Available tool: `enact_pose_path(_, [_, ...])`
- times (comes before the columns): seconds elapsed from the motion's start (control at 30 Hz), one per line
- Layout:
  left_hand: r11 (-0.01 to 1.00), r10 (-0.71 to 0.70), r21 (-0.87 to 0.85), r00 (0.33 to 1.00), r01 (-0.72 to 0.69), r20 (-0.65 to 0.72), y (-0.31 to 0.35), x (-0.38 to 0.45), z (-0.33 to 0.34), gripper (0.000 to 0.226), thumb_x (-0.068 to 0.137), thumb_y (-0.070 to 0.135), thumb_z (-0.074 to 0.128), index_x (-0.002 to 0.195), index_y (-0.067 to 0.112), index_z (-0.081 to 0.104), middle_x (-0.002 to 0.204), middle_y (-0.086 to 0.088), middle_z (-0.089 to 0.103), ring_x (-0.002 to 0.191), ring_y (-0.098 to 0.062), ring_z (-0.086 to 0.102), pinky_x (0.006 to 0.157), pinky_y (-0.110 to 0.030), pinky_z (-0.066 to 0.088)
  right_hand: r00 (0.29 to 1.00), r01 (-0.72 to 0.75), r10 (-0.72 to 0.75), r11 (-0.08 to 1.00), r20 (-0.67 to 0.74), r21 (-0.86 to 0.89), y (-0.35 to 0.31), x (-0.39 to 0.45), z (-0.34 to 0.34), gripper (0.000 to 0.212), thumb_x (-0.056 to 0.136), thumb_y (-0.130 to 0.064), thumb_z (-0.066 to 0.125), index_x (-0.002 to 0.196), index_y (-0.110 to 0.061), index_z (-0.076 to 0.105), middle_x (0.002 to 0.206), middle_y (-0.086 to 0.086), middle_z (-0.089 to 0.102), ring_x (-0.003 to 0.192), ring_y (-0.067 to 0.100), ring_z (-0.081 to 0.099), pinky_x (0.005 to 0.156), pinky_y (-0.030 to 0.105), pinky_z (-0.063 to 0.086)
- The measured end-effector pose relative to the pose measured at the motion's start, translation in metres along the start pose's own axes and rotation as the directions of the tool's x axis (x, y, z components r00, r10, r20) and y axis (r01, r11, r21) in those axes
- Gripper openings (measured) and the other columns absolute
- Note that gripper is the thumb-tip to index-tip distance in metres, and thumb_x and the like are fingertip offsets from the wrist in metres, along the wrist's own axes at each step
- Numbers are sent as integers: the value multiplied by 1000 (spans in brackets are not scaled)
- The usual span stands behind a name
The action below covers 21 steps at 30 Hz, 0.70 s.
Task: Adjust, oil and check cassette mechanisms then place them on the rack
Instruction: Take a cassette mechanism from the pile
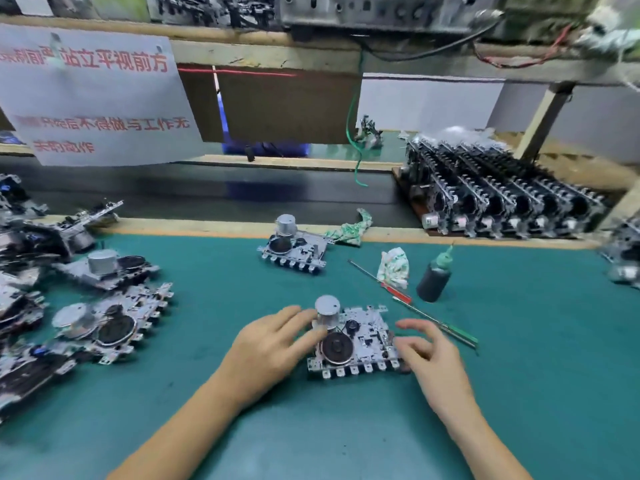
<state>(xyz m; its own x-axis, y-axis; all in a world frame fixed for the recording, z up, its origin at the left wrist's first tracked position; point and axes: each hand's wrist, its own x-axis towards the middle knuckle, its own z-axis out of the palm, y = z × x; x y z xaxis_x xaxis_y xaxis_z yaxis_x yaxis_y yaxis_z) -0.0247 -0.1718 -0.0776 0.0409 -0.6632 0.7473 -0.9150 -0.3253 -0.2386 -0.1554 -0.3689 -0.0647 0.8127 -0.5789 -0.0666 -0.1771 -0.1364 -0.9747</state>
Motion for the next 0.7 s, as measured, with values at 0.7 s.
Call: enact_pose_path(0.7, [480,-378,-476,664,737,645,11,1,-1,91,59,48,75,138,26,35,138,16,41,128,-3,39,110,-35,32,963,259,-271,910,9,-324,13,-1,3,25,88,-6,57,91,-31,56,63,-13,60,53,8,46,55,19,35])
